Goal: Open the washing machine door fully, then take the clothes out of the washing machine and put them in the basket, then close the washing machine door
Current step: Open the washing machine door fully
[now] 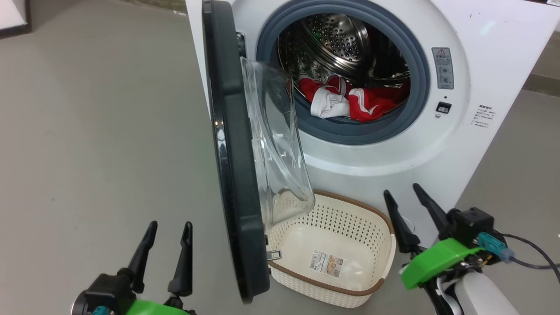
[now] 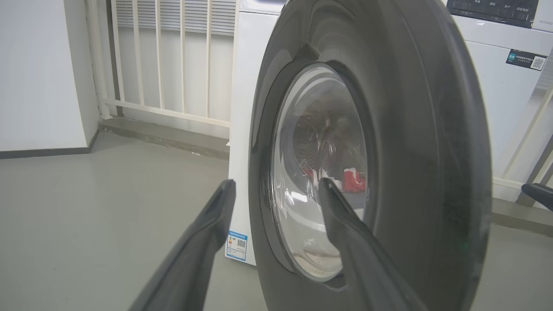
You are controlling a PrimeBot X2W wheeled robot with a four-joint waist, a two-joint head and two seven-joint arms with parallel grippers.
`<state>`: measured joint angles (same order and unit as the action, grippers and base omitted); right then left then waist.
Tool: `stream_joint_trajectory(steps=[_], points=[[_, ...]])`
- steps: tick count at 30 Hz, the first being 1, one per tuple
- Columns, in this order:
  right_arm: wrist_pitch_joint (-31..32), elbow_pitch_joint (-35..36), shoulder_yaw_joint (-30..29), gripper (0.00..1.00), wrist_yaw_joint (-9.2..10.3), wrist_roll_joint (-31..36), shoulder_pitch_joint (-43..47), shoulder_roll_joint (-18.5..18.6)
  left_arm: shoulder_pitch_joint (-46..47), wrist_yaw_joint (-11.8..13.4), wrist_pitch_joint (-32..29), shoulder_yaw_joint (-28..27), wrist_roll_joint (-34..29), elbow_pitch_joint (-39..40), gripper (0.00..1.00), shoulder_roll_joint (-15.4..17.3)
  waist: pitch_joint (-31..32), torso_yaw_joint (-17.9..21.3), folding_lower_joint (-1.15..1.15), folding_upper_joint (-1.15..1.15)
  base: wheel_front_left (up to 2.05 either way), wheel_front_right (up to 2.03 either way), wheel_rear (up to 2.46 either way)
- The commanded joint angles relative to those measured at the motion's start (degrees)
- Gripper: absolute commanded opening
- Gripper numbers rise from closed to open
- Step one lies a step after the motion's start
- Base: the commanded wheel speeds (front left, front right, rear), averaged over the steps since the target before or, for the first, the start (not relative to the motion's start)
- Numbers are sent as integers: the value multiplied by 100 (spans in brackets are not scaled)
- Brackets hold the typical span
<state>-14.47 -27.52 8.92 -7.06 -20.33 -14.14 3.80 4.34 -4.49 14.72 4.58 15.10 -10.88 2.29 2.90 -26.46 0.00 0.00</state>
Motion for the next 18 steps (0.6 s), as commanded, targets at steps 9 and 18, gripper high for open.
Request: stream_joint_trajectory(steps=[9, 18], points=[[-52, 731, -310, 100, -43, 233, 575, -89, 33, -6, 28, -171, -68, 152, 100, 59, -4, -3, 0, 0, 0, 0, 0], [-52, 708, -263, 100, -43, 127, 560, -91, 70, 7, 28, -173, 3, 155, 100, 59, -58, 60, 0, 0, 0, 0, 0]])
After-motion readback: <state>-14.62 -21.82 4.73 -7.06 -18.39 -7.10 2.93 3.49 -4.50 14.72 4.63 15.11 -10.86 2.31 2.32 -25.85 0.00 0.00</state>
